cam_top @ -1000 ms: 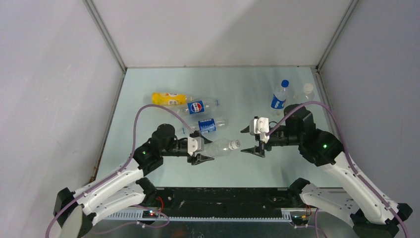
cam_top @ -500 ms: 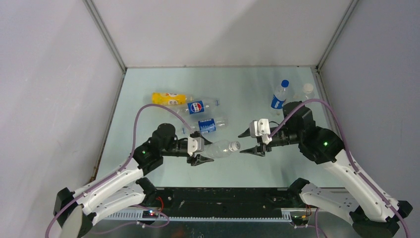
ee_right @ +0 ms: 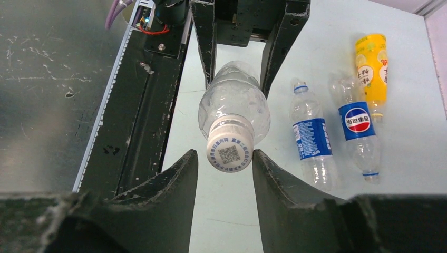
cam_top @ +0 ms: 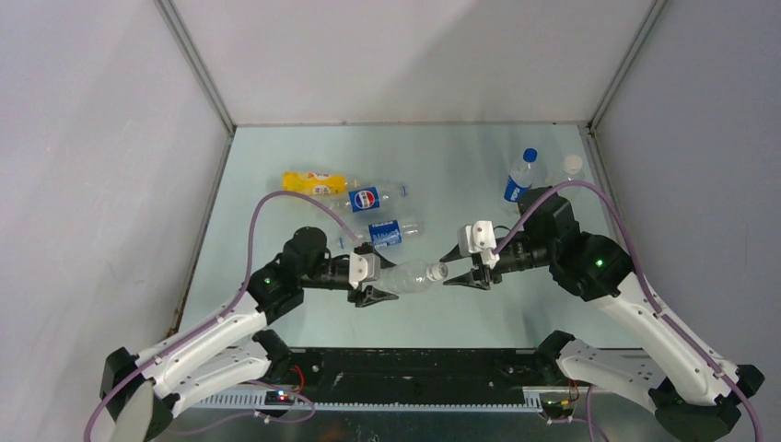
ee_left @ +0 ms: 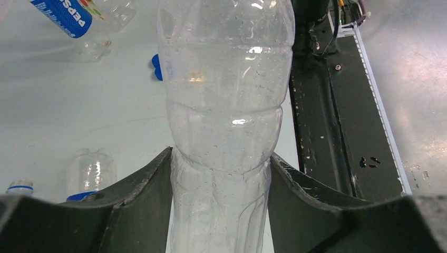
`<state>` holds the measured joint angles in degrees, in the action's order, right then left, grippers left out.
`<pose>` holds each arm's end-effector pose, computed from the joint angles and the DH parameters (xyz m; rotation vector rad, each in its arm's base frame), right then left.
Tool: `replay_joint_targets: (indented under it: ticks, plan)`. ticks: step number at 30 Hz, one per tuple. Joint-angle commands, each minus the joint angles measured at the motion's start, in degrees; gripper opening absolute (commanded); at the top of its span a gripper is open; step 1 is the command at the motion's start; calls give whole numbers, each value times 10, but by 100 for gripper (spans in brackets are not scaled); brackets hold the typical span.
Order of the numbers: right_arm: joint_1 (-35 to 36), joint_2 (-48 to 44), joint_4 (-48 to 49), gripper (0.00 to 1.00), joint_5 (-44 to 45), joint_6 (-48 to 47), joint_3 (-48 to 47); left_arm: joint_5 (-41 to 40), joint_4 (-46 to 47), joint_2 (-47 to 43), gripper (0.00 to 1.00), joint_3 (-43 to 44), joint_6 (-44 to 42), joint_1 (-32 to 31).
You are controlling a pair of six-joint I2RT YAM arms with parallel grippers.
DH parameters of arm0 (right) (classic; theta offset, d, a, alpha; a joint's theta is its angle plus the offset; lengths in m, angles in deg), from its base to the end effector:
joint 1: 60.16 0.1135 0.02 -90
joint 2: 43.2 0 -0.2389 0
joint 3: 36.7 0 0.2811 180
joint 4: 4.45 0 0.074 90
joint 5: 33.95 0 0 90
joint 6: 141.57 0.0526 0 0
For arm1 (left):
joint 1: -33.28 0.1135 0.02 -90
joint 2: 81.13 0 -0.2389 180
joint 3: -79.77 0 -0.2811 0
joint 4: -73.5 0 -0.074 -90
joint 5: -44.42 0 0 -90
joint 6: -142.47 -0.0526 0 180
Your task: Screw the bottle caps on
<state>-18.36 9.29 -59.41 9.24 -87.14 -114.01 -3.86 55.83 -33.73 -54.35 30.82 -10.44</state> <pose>0.1420 0.1784 0.3658 -1.6200 1.2351 0.9162 0.1538 -0.1955 0.2447 1.4297 1.2946 -0.9496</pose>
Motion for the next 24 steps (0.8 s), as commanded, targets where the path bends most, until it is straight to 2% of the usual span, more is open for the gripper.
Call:
replay_joint_targets:
  ticks: [1,7,11,15,19,24]
  plan:
    - [5,4,7,44,-10,3,-23,18,6,3,0,29,-12,2]
    - [5,9,10,35,-7,18,-23,15,3,3,0,32,-14,3]
    - [5,16,7,25,-4,41,-23,4,9,-2,0,36,-14,2]
    - [5,29,10,16,10,91,-23,-37,42,-17,0,32,-12,-3]
    - [6,41,33,9,47,192,-18,-130,82,-39,0,25,-36,-29]
    - [6,33,110,0,121,397,14,-289,166,-70,0,-5,-78,-90]
